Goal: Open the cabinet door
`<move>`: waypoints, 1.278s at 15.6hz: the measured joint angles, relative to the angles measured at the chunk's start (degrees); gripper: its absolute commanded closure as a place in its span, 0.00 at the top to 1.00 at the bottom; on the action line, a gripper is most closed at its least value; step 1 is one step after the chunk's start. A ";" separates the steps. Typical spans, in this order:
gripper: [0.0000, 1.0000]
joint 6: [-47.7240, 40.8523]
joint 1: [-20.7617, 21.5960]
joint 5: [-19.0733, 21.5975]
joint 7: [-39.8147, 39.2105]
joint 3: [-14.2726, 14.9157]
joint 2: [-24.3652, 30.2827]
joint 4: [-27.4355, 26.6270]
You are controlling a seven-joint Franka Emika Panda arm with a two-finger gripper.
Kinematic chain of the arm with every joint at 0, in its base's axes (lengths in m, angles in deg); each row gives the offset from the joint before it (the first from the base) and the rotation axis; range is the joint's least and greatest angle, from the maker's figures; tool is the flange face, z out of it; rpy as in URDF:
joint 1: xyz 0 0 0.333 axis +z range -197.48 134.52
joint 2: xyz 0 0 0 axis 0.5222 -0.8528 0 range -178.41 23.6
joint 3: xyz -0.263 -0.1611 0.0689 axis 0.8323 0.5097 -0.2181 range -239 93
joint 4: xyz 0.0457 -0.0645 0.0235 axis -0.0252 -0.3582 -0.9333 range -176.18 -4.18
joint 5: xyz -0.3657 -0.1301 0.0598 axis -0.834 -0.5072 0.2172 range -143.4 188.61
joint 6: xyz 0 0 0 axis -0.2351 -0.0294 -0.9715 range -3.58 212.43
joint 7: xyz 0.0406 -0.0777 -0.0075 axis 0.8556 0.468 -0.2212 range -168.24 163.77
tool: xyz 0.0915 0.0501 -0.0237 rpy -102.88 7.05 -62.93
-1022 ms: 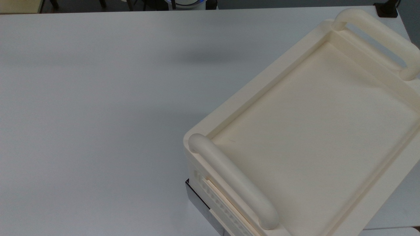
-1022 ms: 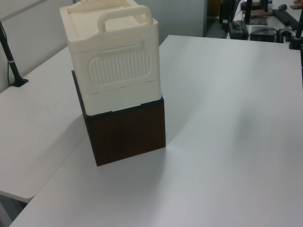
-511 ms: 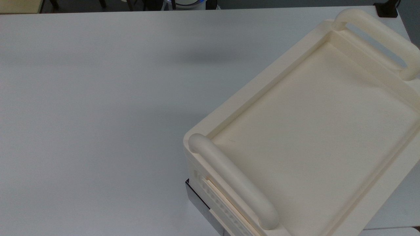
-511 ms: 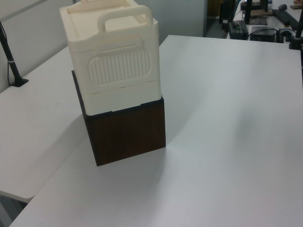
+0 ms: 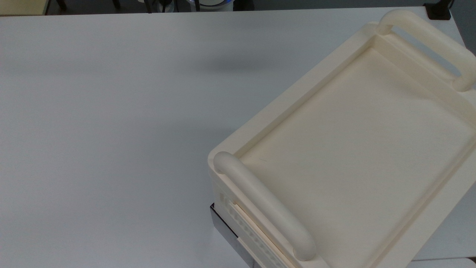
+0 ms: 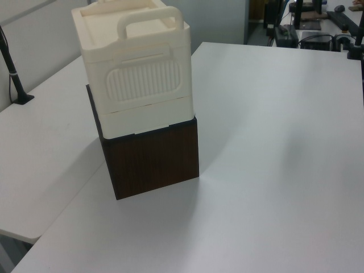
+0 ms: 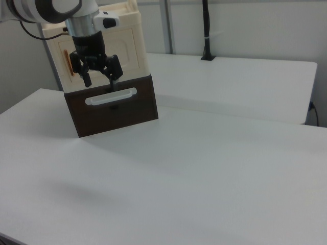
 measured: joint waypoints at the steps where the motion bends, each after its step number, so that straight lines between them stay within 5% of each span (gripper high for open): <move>1: 1.00 0.00 -0.04 0.00 0.00 0.01 0.00 0.00; 16: 1.00 -0.92 -0.34 0.00 -14.53 -0.27 0.06 0.42; 20: 0.85 -0.92 -0.25 0.01 -16.27 -1.75 0.07 1.02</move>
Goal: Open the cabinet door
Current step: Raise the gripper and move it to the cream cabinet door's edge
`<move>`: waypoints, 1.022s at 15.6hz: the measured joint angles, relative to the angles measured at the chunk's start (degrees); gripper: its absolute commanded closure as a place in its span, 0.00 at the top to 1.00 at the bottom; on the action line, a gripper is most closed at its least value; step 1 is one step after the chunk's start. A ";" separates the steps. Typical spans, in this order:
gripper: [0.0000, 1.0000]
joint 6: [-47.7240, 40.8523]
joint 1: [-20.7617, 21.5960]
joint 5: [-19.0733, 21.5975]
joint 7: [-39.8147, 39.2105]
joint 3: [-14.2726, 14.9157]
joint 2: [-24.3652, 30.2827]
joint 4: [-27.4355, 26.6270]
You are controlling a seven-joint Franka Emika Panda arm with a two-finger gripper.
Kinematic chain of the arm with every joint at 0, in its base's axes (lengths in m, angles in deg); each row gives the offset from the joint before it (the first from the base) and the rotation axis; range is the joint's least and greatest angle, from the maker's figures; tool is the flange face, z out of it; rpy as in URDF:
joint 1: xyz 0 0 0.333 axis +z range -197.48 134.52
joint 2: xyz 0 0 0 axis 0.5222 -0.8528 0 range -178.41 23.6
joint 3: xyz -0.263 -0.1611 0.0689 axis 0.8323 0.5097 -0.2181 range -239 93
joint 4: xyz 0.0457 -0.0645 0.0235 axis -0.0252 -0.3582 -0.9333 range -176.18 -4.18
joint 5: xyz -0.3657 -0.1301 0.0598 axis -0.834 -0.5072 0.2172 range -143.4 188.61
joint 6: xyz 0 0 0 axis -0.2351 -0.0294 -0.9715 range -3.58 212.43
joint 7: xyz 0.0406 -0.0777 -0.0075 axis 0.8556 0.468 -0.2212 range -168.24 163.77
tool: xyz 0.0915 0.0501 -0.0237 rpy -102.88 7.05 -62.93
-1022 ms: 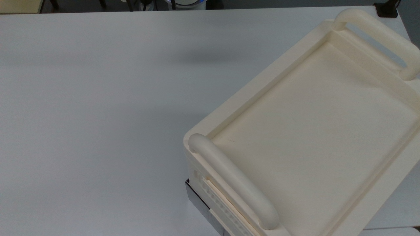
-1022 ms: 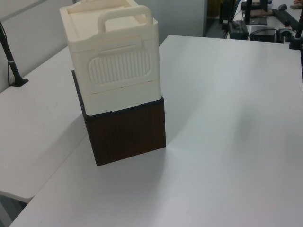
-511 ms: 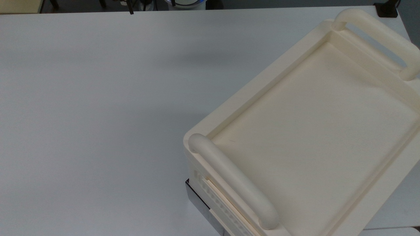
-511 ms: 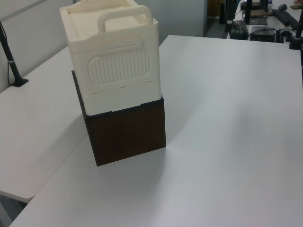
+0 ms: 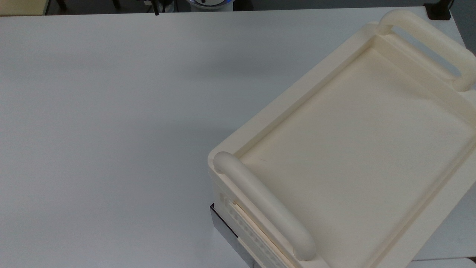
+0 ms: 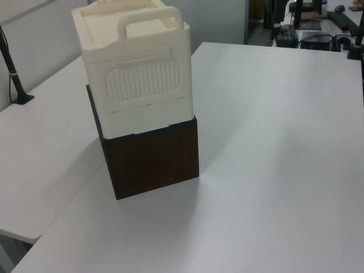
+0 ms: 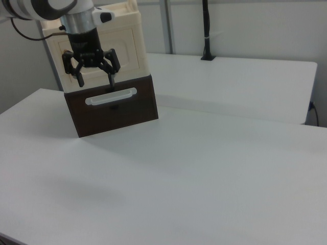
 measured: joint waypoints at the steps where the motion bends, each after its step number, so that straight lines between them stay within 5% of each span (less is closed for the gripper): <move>1: 0.79 0.01 0.03 0.06 -0.03 -0.59 -0.02 0.24; 4: 0.64 1.08 0.37 2.49 -0.03 -1.97 -0.05 1.28; 9: 0.61 9.91 0.90 9.88 -0.80 -2.38 -0.68 1.63; 16: 0.57 18.84 5.16 10.71 -2.31 -2.81 -2.69 1.69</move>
